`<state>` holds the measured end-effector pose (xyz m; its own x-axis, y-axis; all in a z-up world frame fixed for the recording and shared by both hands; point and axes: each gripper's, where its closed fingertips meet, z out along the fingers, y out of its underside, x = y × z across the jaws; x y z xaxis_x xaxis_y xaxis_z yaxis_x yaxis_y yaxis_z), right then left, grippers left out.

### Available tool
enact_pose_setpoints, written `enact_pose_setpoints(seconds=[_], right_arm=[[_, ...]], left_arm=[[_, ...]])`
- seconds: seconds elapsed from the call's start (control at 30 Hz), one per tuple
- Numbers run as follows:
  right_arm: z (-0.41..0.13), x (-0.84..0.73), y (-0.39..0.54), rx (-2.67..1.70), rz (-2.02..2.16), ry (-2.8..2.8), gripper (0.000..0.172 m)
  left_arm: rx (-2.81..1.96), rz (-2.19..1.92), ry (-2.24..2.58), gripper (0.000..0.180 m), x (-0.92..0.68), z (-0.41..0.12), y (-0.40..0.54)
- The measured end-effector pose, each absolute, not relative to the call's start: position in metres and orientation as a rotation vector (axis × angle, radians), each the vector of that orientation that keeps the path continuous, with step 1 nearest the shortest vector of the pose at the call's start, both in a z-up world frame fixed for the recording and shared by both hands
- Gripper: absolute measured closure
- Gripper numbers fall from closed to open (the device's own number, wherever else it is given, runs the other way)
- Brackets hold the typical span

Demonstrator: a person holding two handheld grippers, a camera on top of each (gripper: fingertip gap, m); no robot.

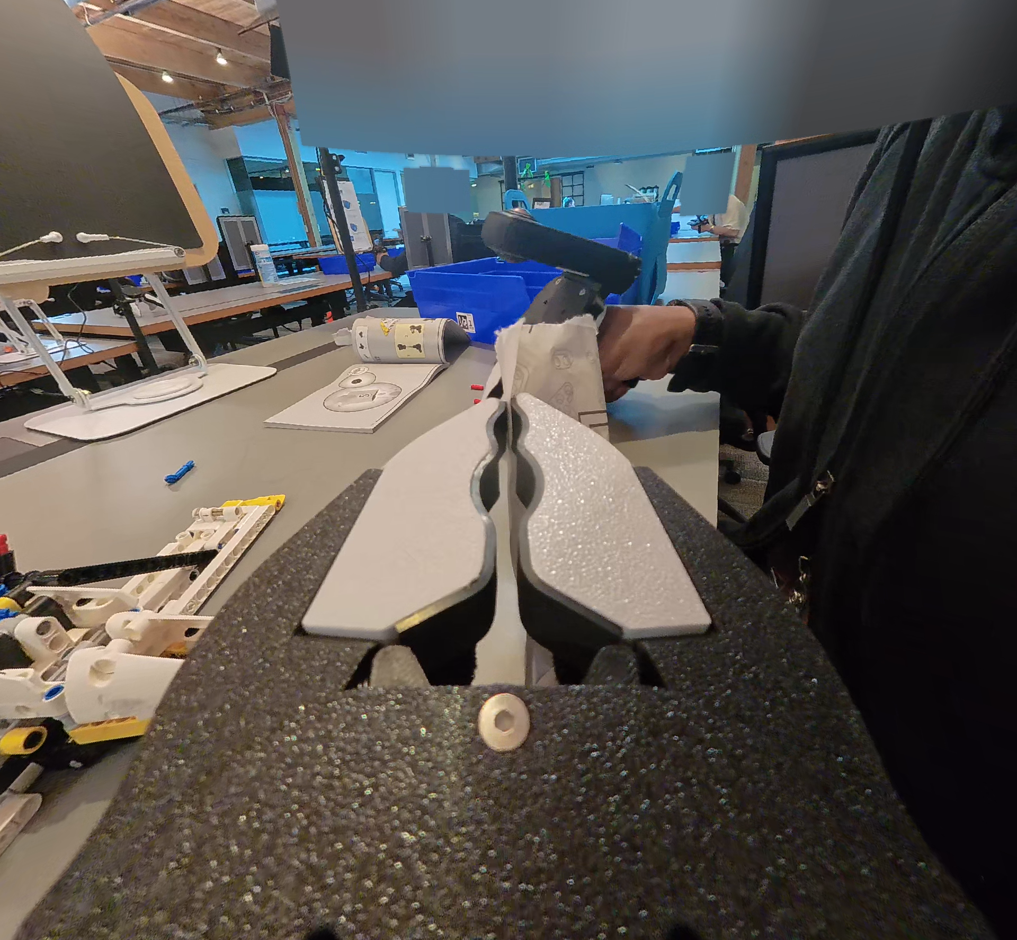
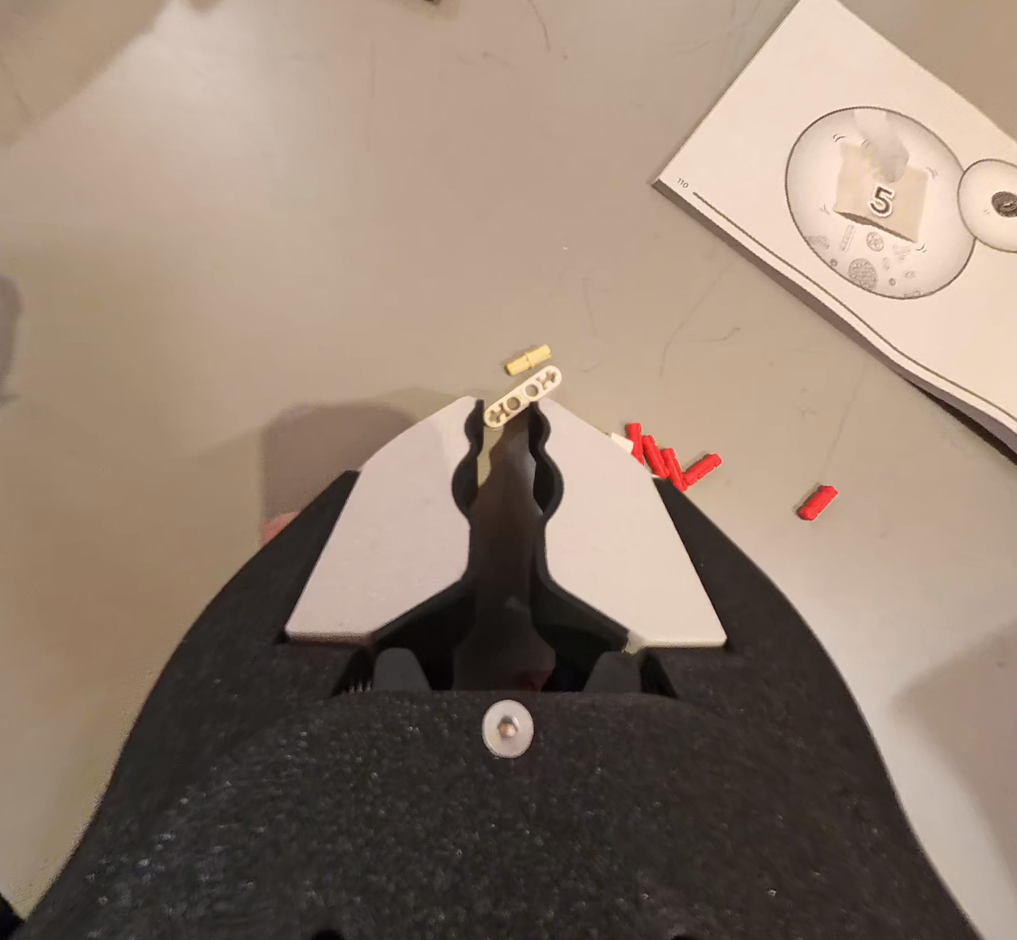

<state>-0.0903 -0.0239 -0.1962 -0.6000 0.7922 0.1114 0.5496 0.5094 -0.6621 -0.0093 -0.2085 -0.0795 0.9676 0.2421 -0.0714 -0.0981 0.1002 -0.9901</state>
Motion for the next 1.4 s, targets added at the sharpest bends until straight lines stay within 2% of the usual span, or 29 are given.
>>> enact_pose_setpoints(seconds=[0.3,0.5,0.63,0.87,0.97,1.1,1.33,1.4], right_arm=[[-0.188,-0.081,-0.014,-1.075,0.841,-2.396,0.164],[-0.103,-0.034,-0.086,-0.662,1.494,-2.471,0.164],[-0.075,-0.011,-0.133,-0.341,1.570,-2.533,0.164],[-0.080,-0.019,-0.143,-0.279,1.560,-2.514,0.144],[-0.099,-0.048,-0.103,-0.471,1.464,-2.462,0.144],[-0.160,-0.075,-0.054,-0.684,1.143,-2.536,0.146],[-0.195,-0.088,-0.058,-0.619,0.981,-2.630,0.148],[-0.196,-0.086,-0.063,-0.589,0.966,-2.657,0.156]], left_arm=[[-1.443,0.255,-0.113,0.180,-0.008,-0.079,-0.209],[-1.449,0.249,-0.114,0.180,-0.008,-0.079,-0.208],[-1.454,0.256,-0.112,0.180,-0.008,-0.080,-0.208],[-1.453,0.271,-0.108,0.180,-0.008,-0.080,-0.208],[-1.450,0.266,-0.106,0.180,-0.007,-0.080,-0.208],[-1.451,0.255,-0.104,0.180,-0.007,-0.080,-0.208],[-1.450,0.258,-0.107,0.180,-0.007,-0.080,-0.208],[-1.450,0.259,-0.108,0.180,-0.008,-0.080,-0.208]])
